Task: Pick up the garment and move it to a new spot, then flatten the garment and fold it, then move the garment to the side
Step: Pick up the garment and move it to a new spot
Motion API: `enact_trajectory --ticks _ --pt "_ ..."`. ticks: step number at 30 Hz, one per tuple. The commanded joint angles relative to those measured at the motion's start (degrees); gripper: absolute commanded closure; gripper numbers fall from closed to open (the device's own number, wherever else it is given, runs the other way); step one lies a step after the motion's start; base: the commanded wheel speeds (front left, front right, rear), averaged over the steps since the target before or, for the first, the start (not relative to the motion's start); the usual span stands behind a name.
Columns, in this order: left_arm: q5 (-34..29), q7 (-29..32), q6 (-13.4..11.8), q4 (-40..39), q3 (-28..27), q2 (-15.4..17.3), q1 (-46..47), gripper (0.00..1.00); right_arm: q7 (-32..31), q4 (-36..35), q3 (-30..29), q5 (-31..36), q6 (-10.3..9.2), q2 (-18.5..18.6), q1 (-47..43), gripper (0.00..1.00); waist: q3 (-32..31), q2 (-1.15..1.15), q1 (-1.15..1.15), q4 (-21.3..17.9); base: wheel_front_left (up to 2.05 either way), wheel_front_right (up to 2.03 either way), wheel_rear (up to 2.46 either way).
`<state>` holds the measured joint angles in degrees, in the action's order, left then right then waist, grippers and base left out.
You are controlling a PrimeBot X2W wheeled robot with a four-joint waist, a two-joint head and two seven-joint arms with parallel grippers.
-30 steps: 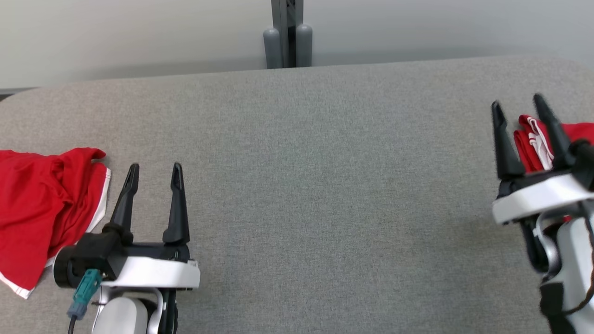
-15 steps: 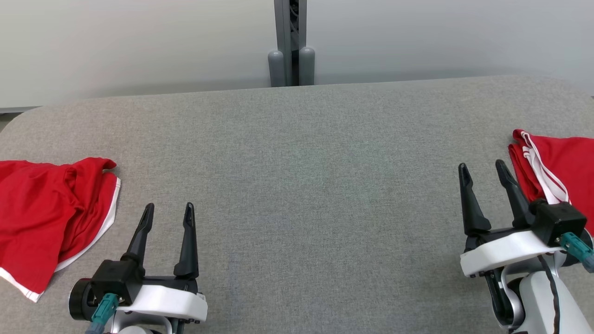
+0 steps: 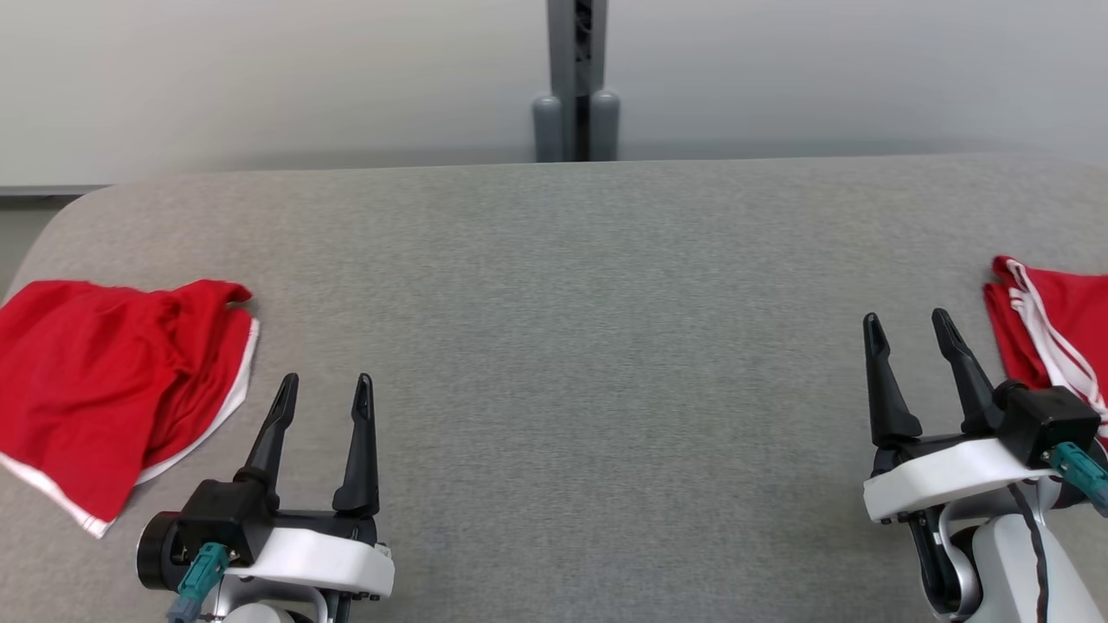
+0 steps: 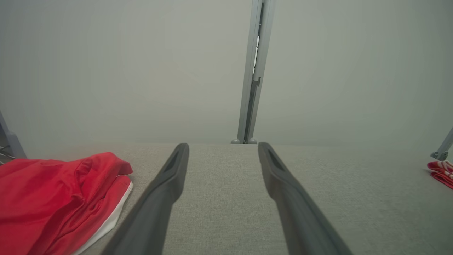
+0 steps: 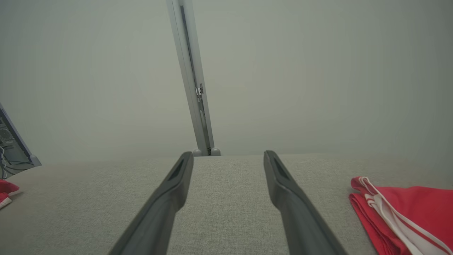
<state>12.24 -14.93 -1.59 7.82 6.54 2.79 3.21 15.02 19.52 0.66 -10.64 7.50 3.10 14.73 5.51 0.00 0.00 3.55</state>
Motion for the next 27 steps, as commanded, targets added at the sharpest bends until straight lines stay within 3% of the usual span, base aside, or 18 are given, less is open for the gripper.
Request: enact_trajectory --ticks 1,14,27 --pt "0.19 -0.22 -0.36 -0.13 -0.05 0.22 0.57 0.00 0.26 0.20 0.26 -0.33 -0.01 0.00 -0.74 0.00 -0.13 0.00 0.00 2.02 0.00 0.00 0.00" --pt "-0.58 -0.23 0.15 -0.42 -2.10 0.21 -1.69 0.00 0.22 0.88 4.37 -1.19 -0.01 0.03 -1.70 0.00 -1.88 0.00 0.00 15.87 0.00 0.00 0.00" --pt "-1.04 -0.22 0.85 -0.50 -3.21 0.21 -4.54 0.00 0.23 2.23 8.56 -4.72 -0.01 0.02 -2.01 0.00 -3.60 0.00 0.00 23.97 0.00 0.00 0.00"
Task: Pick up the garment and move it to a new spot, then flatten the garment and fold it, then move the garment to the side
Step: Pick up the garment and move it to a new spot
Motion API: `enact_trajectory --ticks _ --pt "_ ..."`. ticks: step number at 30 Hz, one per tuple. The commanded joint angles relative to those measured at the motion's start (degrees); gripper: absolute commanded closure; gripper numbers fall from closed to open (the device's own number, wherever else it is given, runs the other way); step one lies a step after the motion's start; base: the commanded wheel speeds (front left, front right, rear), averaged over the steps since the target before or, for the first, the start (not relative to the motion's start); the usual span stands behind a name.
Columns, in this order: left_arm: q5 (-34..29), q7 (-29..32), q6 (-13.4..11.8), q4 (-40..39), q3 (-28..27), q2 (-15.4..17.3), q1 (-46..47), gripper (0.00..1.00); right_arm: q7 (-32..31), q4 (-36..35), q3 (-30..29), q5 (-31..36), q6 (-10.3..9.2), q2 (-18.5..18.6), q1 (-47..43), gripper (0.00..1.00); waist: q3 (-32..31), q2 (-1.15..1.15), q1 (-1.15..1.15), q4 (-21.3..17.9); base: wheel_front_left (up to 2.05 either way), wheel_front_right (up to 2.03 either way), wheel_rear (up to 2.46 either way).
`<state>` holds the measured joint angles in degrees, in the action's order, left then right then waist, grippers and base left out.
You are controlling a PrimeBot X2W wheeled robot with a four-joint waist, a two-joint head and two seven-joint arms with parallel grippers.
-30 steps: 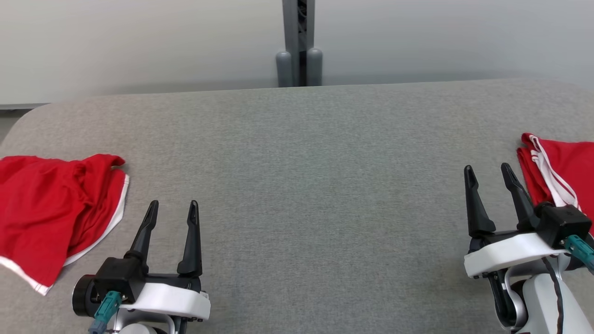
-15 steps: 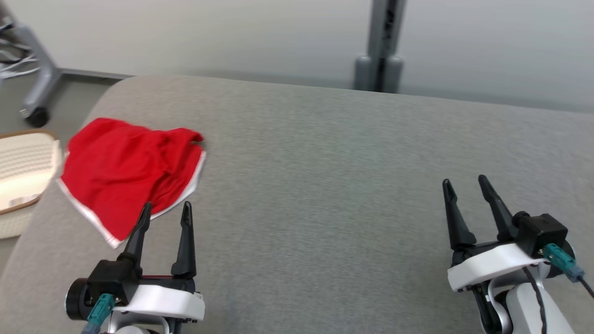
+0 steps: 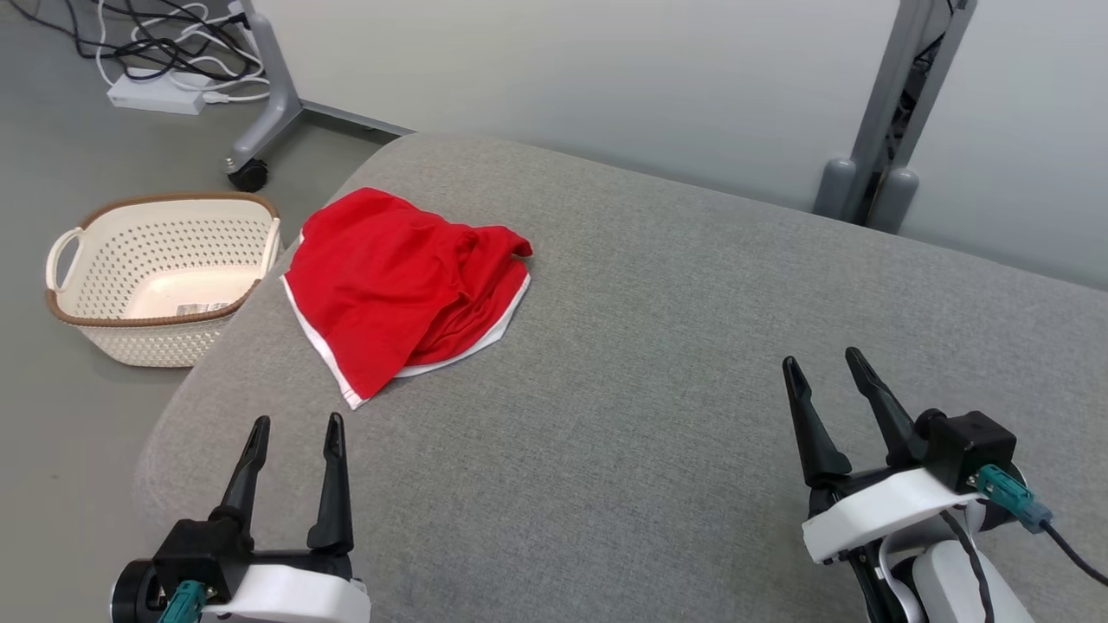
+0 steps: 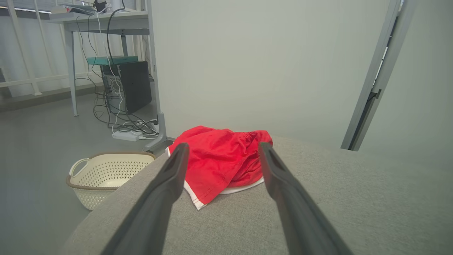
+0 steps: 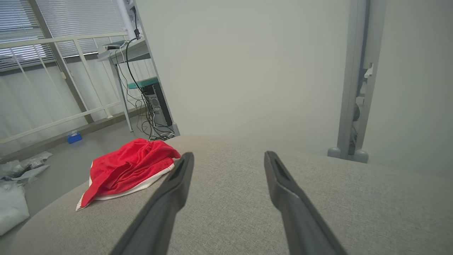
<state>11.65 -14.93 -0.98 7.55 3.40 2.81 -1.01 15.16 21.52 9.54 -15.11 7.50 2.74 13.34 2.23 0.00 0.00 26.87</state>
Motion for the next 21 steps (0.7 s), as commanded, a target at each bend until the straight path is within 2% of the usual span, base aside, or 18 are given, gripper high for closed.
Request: enact_trajectory --ticks 1,13,21 --pt "-0.45 -0.22 0.30 -0.20 -0.07 0.18 -0.60 0.00 0.10 0.32 -0.23 -0.42 -0.01 0.40 -0.64 0.00 -0.37 0.00 0.00 0.92 0.00 0.00 0.00" --pt "0.06 -0.22 -0.20 -0.69 -0.44 0.16 0.12 0.00 0.08 1.13 1.18 -2.04 -0.01 0.37 0.36 0.00 0.17 0.00 0.00 0.24 0.00 0.00 0.00" --pt "2.46 -0.21 -1.24 -2.33 -1.51 0.15 3.47 0.00 -2.89 -3.22 1.54 -0.53 -0.01 0.53 3.56 0.00 6.13 0.00 0.00 -2.99 0.00 0.00 0.00"
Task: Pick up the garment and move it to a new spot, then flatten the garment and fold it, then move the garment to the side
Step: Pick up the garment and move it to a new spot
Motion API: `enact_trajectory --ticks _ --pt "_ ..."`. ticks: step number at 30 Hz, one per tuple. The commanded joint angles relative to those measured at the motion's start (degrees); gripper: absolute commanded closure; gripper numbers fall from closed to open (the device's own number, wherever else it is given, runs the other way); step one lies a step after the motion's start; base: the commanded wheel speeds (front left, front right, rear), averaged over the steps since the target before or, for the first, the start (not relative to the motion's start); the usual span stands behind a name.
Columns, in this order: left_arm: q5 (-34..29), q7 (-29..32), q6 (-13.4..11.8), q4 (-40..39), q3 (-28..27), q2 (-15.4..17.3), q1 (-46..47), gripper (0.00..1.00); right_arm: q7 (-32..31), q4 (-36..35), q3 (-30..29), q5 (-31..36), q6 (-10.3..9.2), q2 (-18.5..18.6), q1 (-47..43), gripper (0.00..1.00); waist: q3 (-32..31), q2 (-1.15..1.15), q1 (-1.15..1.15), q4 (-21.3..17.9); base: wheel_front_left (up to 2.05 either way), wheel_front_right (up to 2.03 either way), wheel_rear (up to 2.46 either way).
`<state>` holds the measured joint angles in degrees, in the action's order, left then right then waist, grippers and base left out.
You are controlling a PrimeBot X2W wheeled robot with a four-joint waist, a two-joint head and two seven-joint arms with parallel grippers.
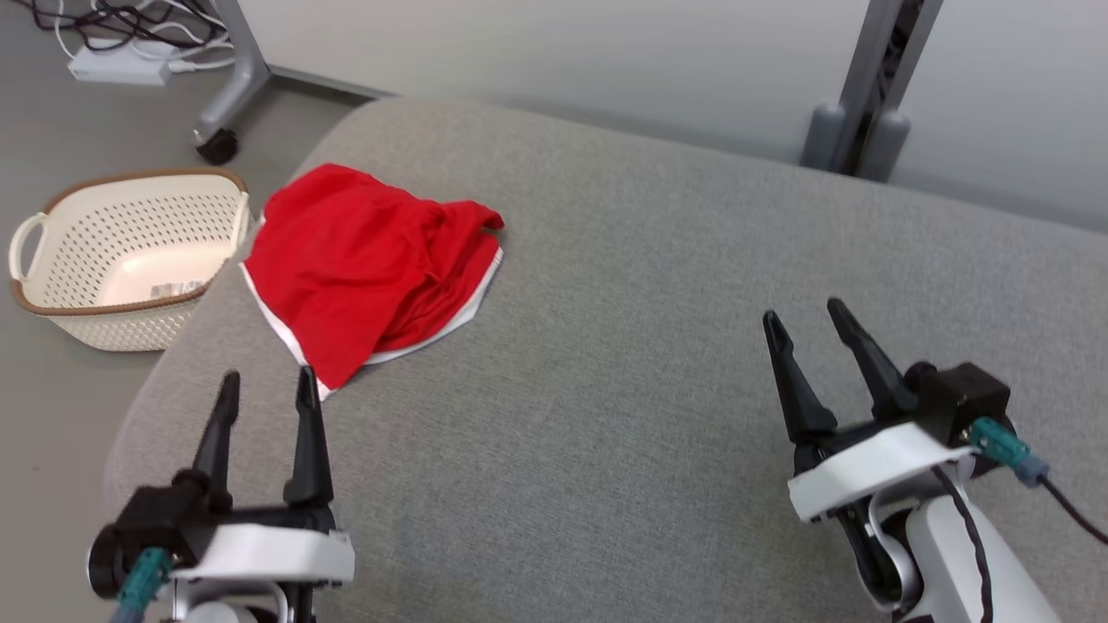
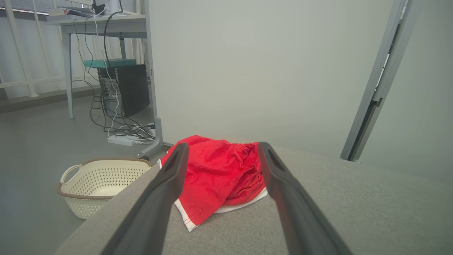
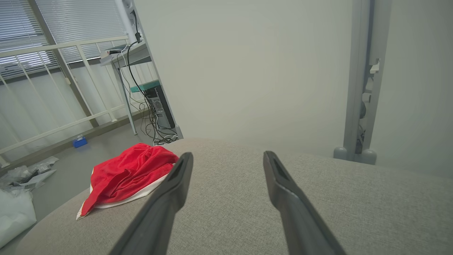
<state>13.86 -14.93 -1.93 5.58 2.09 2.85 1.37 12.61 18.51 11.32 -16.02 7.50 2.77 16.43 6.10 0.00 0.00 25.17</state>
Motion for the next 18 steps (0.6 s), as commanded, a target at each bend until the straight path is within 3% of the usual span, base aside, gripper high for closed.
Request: enact_trajectory --ticks 1,5,12,15,18 --pt "0.85 -0.22 -0.29 -0.55 -0.20 0.13 2.08 0.00 -0.94 -1.21 -0.14 0.87 -0.01 0.80 0.96 0.00 3.26 0.00 0.00 -1.61 0.00 0.00 0.00" --pt "-0.15 -0.18 1.74 2.00 -1.30 0.26 7.25 0.00 -4.24 -6.48 0.79 2.37 -0.01 1.63 3.45 0.00 8.38 0.00 0.00 -3.23 0.00 0.00 0.00" --pt "1.45 1.71 5.62 13.67 -3.81 4.89 19.60 0.00 -8.02 -13.90 1.41 3.76 -0.01 3.16 6.35 0.00 14.82 0.00 0.00 -5.58 0.00 0.00 0.00" --pt "3.21 6.19 6.88 19.00 -4.50 7.84 26.03 0.00 -9.31 -16.82 1.78 4.21 -0.01 3.66 7.22 0.00 17.31 0.00 0.00 -6.72 0.00 0.00 0.00" --pt "6.38 14.48 8.11 24.71 -4.77 11.03 33.57 0.00 -10.64 -19.47 1.96 4.74 -0.01 3.88 7.75 0.00 19.94 0.00 0.00 -7.95 0.00 0.00 0.00"
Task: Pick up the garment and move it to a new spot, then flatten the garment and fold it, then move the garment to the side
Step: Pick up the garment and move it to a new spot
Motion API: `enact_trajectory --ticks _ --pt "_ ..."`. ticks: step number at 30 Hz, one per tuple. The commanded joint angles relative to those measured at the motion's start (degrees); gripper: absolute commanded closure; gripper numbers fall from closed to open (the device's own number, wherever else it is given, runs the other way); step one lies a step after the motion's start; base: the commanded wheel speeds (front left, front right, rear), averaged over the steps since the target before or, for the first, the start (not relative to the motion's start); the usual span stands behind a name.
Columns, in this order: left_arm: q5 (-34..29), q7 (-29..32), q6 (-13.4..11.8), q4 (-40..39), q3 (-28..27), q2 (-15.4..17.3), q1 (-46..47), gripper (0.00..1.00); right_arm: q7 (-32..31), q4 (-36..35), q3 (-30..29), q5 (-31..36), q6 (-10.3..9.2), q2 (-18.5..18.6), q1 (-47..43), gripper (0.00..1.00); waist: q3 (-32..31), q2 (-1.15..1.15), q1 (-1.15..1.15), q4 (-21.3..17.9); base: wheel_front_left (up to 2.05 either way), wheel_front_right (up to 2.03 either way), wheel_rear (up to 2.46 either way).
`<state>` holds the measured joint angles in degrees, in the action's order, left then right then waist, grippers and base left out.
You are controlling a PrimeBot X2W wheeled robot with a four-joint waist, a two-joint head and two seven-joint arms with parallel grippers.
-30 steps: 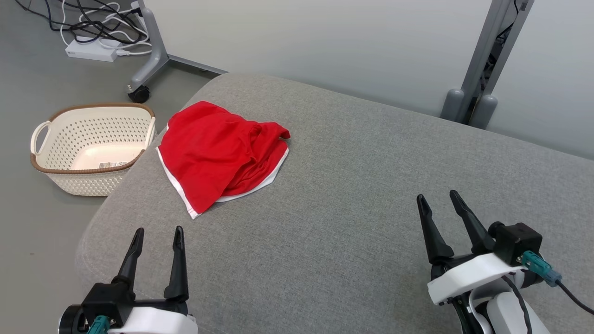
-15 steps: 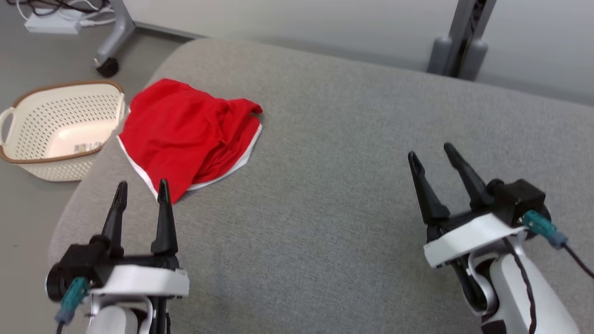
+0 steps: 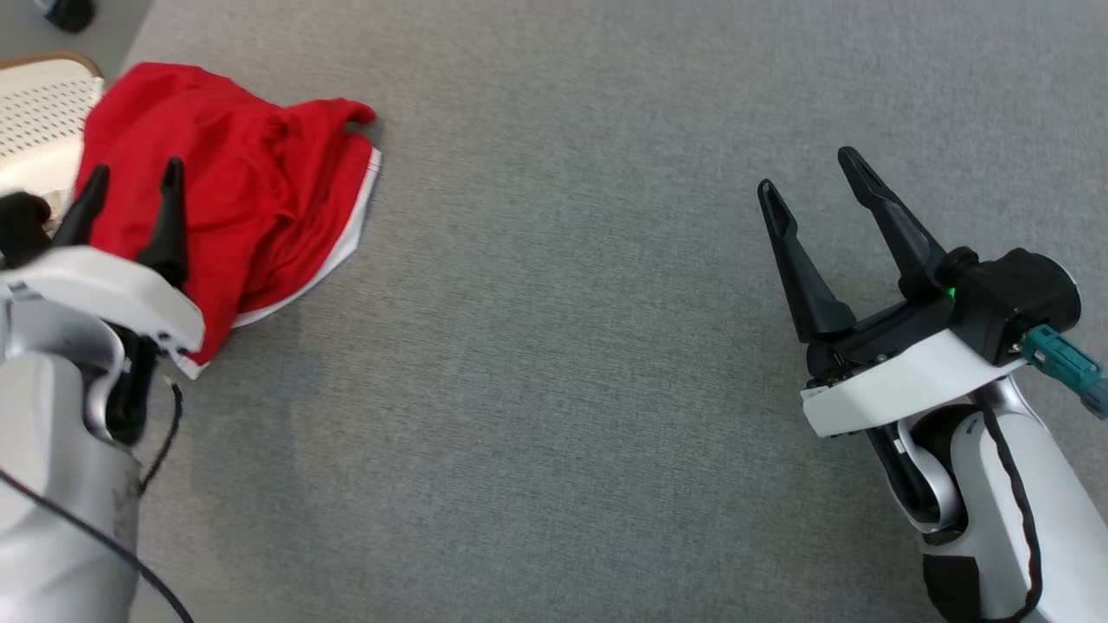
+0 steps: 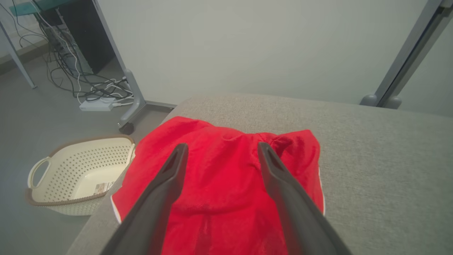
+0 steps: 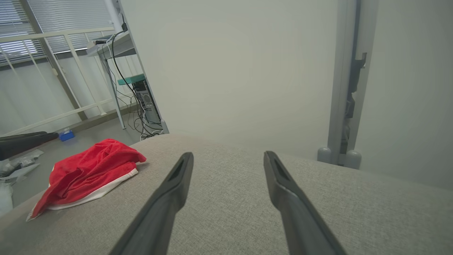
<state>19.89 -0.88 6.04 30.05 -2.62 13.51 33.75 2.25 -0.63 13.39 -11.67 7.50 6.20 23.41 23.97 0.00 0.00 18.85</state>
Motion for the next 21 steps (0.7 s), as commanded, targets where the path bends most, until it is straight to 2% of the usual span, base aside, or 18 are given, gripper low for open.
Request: enact_trajectory --ticks 1,7,11,21 --pt "0.99 2.68 0.44 1.47 0.03 1.12 2.77 0.00 -0.47 -0.69 -0.14 0.55 -0.01 0.50 0.75 0.00 2.65 0.00 0.00 -1.92 0.00 0.00 0.00" --pt "3.11 13.29 1.12 7.22 2.23 5.06 9.99 0.00 -1.18 -2.34 -0.39 1.23 -0.01 0.47 0.72 0.00 5.43 0.00 0.00 -3.27 0.00 0.00 0.00" --pt "3.87 17.76 1.38 10.55 3.92 6.62 13.20 0.00 -1.43 -3.07 -0.18 1.51 -0.01 0.28 0.78 0.00 6.88 0.00 0.00 -4.00 0.00 0.00 0.00" --pt "4.70 22.49 1.38 17.38 6.34 8.30 16.74 0.00 -1.23 -3.05 0.61 2.27 -0.01 0.34 0.73 0.00 8.84 0.00 0.00 -5.29 0.00 0.00 0.00"
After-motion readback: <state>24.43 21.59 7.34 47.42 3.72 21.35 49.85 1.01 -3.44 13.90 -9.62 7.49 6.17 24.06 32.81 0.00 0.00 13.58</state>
